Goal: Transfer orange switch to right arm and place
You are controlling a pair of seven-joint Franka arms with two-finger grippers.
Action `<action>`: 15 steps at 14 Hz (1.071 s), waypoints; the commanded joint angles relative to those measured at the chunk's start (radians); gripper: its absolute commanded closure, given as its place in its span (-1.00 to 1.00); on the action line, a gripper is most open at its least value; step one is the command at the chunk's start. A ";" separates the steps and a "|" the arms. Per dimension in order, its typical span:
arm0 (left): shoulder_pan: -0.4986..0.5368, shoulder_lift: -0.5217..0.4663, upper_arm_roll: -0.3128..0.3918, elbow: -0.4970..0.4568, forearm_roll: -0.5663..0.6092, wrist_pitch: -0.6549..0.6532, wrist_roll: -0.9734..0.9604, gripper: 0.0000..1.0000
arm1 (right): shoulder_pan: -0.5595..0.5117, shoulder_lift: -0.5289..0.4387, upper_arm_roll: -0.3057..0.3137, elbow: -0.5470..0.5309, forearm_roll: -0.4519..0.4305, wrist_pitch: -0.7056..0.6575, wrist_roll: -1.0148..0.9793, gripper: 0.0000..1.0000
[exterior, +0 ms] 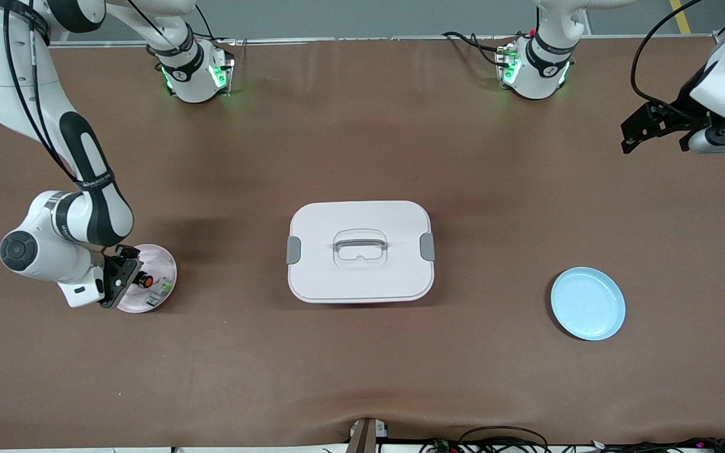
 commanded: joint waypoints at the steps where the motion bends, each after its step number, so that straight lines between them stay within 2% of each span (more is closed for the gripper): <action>1: 0.002 0.003 0.002 0.027 0.008 -0.006 0.012 -1.00 | -0.017 -0.048 0.011 -0.012 -0.001 -0.059 0.074 -1.00; 4: 0.003 0.008 0.002 0.024 0.012 -0.011 0.000 -1.00 | -0.021 -0.088 0.011 -0.017 -0.001 -0.149 0.259 -1.00; 9: 0.028 0.006 0.002 0.025 0.014 -0.011 0.017 -1.00 | -0.017 -0.157 0.011 -0.086 -0.003 -0.158 0.566 -1.00; 15: 0.029 0.009 0.002 0.025 0.014 0.016 0.018 -1.00 | -0.014 -0.201 0.013 -0.081 -0.005 -0.212 0.933 -1.00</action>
